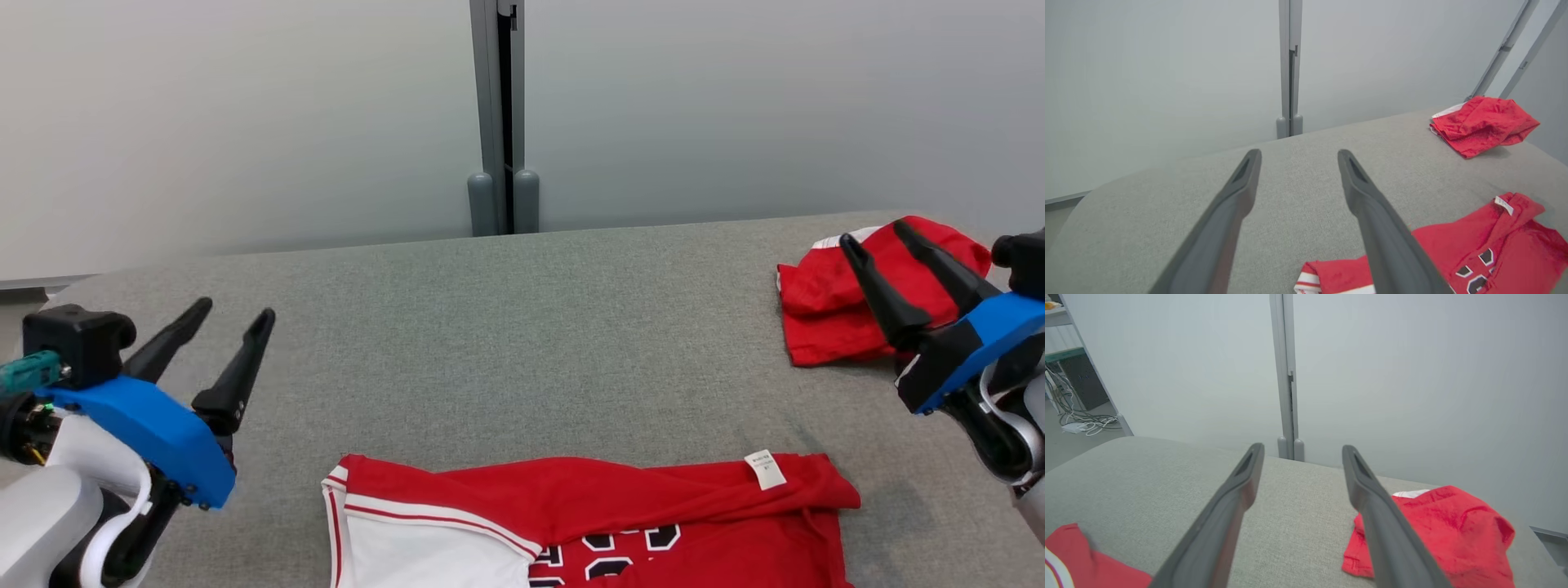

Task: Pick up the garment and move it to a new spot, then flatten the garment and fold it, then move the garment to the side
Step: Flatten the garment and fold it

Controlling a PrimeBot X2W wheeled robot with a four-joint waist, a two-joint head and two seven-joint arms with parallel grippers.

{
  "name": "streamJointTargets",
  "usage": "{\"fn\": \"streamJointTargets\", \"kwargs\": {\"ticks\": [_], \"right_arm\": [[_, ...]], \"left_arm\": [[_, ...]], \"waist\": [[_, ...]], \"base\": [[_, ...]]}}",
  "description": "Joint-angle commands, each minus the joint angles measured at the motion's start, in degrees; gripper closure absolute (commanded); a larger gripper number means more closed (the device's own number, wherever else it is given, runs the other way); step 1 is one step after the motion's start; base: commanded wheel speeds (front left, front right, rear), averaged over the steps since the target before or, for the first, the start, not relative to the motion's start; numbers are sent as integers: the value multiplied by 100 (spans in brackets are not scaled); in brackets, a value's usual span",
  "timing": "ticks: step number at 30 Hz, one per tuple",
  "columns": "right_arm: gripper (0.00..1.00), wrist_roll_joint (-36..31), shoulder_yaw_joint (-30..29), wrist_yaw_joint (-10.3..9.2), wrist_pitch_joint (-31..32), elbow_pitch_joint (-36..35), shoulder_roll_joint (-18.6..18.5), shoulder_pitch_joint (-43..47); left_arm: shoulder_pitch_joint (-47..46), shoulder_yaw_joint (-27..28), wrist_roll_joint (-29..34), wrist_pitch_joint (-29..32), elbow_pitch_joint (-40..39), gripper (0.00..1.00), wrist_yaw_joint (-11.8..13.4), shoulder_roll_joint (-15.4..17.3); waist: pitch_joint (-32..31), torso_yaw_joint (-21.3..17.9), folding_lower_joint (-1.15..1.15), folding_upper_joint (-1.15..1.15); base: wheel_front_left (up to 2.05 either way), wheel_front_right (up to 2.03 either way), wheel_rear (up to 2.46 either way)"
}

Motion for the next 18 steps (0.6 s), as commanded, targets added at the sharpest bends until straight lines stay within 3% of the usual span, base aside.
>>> {"fn": "streamJointTargets", "kwargs": {"ticks": [1,5,9,13,18], "right_arm": [[0,-176,-281,1,-153,-36,160,251],[0,-686,-1046,1,-393,-154,660,817],[0,-1138,-1708,1,-597,-250,1183,1477],[0,-1543,-2252,1,-750,-354,1664,2060],[0,-1999,-2664,1,-849,-382,2167,2442]], "left_arm": [[146,108,71,-334,23,0,170,-103],[544,334,173,-1173,77,0,677,-371],[1046,706,306,-1446,229,0,1006,-777],[1614,1495,876,-1470,337,0,1124,-1305],[2477,2500,1800,-1473,381,0,1049,-1967]], "waist": [[-15,11,0,-1],[-42,33,0,-1],[-39,76,0,-1],[-17,101,0,-1],[21,33,0,-1]], "base": [[0,0,0],[0,0,0],[0,0,0],[0,0,0],[0,0,0]]}}
